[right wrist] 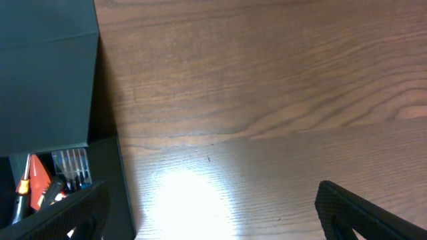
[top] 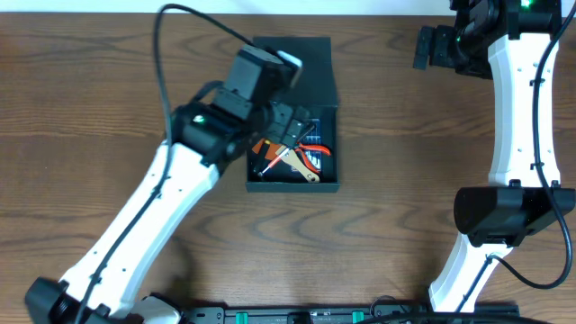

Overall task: Pack container
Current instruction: 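Raise the left gripper out of the box and move it left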

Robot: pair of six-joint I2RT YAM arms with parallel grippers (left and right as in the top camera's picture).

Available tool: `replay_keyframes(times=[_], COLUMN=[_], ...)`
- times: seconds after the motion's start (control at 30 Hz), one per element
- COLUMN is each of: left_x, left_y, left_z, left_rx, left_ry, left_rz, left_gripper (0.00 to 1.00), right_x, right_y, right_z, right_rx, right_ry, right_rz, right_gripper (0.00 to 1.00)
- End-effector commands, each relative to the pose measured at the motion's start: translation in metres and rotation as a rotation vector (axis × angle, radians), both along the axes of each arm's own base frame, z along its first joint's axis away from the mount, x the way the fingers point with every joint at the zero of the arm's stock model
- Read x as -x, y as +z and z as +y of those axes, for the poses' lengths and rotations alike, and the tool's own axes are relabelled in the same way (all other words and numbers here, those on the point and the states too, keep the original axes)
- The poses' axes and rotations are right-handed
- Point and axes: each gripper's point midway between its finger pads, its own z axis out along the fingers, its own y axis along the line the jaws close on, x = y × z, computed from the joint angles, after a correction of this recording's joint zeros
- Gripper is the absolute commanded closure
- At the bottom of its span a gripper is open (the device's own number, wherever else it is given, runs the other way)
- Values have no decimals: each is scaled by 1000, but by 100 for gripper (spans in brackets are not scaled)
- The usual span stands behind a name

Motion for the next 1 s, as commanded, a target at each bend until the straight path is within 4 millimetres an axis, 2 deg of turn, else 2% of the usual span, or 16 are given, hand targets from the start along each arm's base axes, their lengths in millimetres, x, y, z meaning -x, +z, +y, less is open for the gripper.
replay_keyframes(times=[0.0,0.07,0.1,0.13,0.17,0.2,0.23,0.27,0.33,0.4,0.47,0.57,0.63,0.73,0.83,0.97], left_x=[-2,-3,-6,-10,-13,-16,-20,-23,-28,-32,-34,-36,-38,-41,-43,-46], left_y=[11,11,11,10,10,9,8,6,5,5,4,3,2,-2,-9,-30], left_z=[10,15,20,26,33,40,49,57,73,88,99,110,118,126,125,110], left_rx=[54,81,86,91,95,98,97,95,94,95,93,106,96,65,54,143], left_ry=[25,27,43,69,91,117,139,161,202,241,267,313,334,345,311,230], left_rz=[10,26,28,32,35,39,42,44,47,46,52,61,60,56,70,164], left_gripper=[1,6,21,39,53,61,64,66,82,94,94,94,83,84,94,94], right_x=[-8,-9,-10,-11,-12,-13,-14,-16,-21,-26,-29,-32,-33,-31,-27,-21], right_y=[12,12,13,13,14,14,15,16,15,12,5,-10,-25,-54,-83,-106], right_z=[1,7,9,12,14,16,17,19,23,30,39,52,60,70,76,79], right_rx=[10,-22,-33,-47,-53,-54,-51,-50,-47,-36,-24,-19,-21,-17,-8,4], right_ry=[15,29,34,41,52,75,86,92,111,153,198,239,259,292,336,381], right_rz=[-59,-62,-65,-70,-74,-81,-88,-96,-112,-122,-123,-112,-94,-54,-13,20], right_gripper=[1,1,1,19,53,83,92,94,81,87,98,99,98,99,99,99])
